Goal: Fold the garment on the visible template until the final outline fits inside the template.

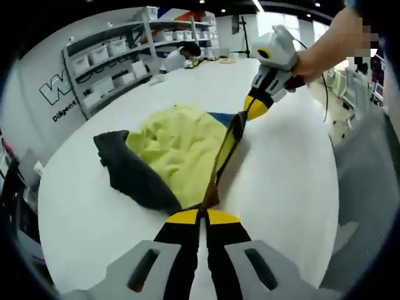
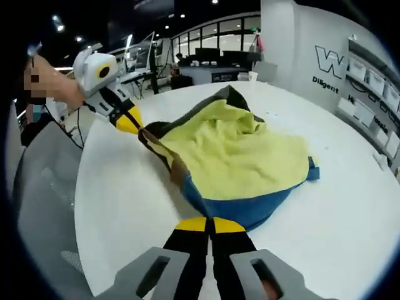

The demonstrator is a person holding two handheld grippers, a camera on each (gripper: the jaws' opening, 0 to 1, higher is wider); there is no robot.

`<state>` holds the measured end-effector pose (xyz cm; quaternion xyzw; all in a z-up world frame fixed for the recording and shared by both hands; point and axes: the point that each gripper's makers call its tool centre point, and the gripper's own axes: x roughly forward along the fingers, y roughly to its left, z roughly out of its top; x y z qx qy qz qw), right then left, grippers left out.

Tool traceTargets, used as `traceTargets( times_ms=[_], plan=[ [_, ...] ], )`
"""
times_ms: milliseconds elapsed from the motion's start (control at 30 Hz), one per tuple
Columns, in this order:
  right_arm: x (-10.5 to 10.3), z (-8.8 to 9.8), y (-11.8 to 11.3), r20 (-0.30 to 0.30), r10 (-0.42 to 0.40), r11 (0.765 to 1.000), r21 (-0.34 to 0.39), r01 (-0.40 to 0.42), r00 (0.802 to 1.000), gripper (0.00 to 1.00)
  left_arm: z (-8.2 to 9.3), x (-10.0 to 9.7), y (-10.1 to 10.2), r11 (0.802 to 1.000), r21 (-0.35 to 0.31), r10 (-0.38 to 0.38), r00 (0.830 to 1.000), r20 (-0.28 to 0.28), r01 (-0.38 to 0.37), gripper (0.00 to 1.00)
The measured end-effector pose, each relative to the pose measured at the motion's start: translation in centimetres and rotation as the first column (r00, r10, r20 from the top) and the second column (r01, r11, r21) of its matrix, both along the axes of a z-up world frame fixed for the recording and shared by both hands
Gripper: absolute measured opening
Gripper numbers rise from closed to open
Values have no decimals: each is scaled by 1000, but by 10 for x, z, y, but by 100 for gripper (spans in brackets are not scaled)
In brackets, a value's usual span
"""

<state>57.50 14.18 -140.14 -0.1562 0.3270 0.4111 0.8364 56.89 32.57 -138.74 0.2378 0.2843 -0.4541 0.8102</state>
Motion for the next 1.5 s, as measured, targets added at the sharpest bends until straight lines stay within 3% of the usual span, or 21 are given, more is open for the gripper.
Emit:
traceTargets(
  times_ms=[400, 733, 1033, 1300, 1500],
  plan=[
    [-82, 8, 19, -48, 81, 996, 44, -79, 996, 0, 3, -80, 20, 999, -39, -1, 996, -92, -2, 3],
    [-148, 21, 34, -80, 174, 982, 92, -167, 981, 0, 21, -142, 36, 998, -45, -56, 985, -161, 49, 3],
    [-186, 37, 36, -113, 231, 967, 138, -215, 966, 0, 40, -182, 35, 992, -68, -116, 969, -220, 103, 3],
    [-209, 49, 39, -149, 285, 948, 193, -254, 947, 0, 54, -193, 38, 987, -104, -146, 953, -266, 122, 3],
    [-191, 61, 37, -127, 255, 949, 224, -223, 958, 0, 73, -165, 35, 986, -153, -102, 971, -218, 69, 2]
  ],
)
